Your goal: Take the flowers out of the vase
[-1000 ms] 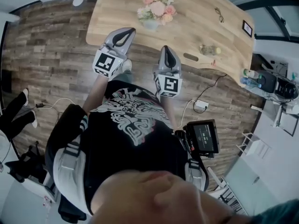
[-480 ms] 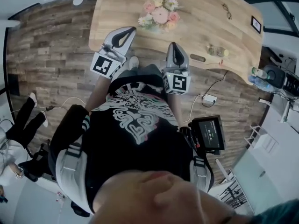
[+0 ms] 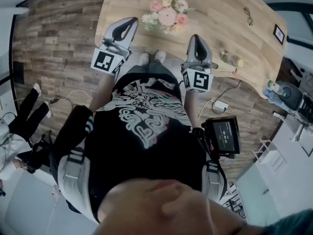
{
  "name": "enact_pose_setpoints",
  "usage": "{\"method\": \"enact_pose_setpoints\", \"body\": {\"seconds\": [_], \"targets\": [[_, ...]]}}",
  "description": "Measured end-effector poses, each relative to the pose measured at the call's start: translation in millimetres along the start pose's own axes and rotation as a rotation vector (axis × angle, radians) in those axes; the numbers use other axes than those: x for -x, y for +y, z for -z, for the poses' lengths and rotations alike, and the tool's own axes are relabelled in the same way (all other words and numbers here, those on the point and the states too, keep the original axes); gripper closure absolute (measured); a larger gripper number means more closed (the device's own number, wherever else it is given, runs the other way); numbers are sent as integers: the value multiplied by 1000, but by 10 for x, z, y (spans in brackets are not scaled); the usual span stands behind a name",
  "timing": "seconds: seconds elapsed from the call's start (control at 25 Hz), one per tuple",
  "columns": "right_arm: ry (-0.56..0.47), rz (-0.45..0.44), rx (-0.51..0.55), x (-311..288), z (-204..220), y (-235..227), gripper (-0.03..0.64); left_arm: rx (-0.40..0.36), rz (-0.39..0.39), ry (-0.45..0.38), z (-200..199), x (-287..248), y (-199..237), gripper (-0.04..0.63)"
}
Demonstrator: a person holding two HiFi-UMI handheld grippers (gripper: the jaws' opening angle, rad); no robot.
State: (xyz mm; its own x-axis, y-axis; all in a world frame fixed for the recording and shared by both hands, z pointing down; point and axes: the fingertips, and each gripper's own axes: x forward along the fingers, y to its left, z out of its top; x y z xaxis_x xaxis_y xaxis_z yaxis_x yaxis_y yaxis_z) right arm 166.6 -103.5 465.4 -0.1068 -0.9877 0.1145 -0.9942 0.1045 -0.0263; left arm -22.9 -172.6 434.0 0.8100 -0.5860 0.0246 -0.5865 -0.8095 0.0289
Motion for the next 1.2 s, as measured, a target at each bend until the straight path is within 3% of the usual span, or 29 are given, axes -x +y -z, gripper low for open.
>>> {"method": "enact_pose_setpoints", "body": {"seconds": [0.08, 0.28, 0.4, 0.64, 0.96, 1.04, 1.08, 1.12, 1.2], "targets": [[8, -22, -11, -62, 39, -180, 617, -5, -21, -28, -8, -117, 2, 606], [-1, -94, -17, -121, 9, -86, 618, 12, -68, -107, -161, -6, 76, 606], [0, -123, -27, -204, 28, -10, 617, -5, -88, -86, -124, 6, 152, 606], [14, -169, -27, -305, 125, 3, 617, 120, 14, -80, 102, -26, 166, 606], [63, -202, -39, -362, 306, 22, 615, 100, 15, -11, 315, 7, 188, 600], [72, -231, -34, -374, 332, 81, 614, 92, 37, 12, 374, -5, 193, 566], [83, -250, -38, -383, 356, 116, 598, 93, 52, 27, 413, -18, 187, 541], [97, -270, -43, -393, 382, 153, 536, 97, 65, 39, 450, -30, 181, 532], [117, -300, -44, -405, 415, 219, 530, 102, 81, 52, 506, -50, 163, 531]]}}
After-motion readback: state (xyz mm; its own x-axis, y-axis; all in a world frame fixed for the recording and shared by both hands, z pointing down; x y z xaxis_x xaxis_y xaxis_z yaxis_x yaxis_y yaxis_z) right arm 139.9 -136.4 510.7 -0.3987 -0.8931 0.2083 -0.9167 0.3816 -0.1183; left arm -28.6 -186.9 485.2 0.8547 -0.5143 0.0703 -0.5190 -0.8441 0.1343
